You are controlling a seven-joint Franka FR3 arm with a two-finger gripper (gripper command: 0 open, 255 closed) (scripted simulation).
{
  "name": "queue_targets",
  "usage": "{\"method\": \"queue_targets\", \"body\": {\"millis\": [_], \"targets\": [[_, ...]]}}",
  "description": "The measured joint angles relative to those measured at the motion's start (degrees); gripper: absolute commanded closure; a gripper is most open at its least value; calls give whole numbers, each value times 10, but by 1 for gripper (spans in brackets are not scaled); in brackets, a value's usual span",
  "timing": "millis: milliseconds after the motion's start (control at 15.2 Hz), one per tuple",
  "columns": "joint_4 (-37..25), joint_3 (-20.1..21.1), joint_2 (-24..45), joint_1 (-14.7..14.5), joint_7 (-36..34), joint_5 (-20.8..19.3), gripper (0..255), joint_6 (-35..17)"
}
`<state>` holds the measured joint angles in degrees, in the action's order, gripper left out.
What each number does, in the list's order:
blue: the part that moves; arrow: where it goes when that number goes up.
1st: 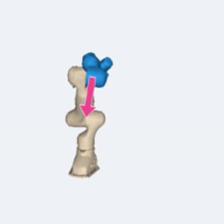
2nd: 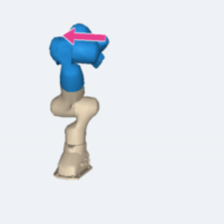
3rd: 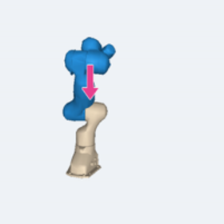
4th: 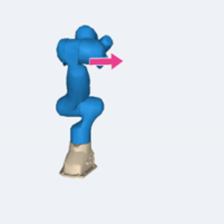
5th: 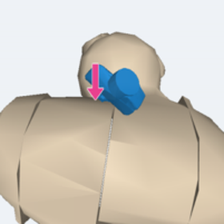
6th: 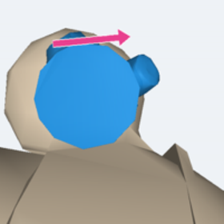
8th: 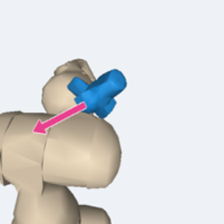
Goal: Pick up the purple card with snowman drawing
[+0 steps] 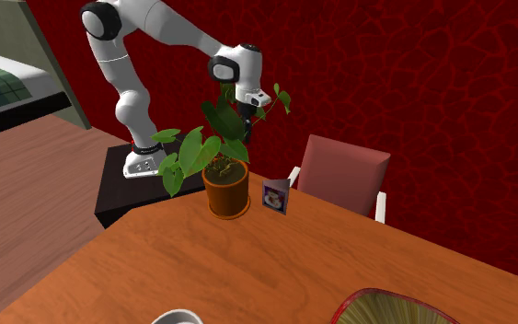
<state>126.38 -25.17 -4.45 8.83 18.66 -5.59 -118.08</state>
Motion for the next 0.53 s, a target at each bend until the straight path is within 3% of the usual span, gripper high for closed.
{"method": "queue_targets", "body": {"millis": [528], "targets": [[-126,-27,179,46,94,91,0,-29]]}}
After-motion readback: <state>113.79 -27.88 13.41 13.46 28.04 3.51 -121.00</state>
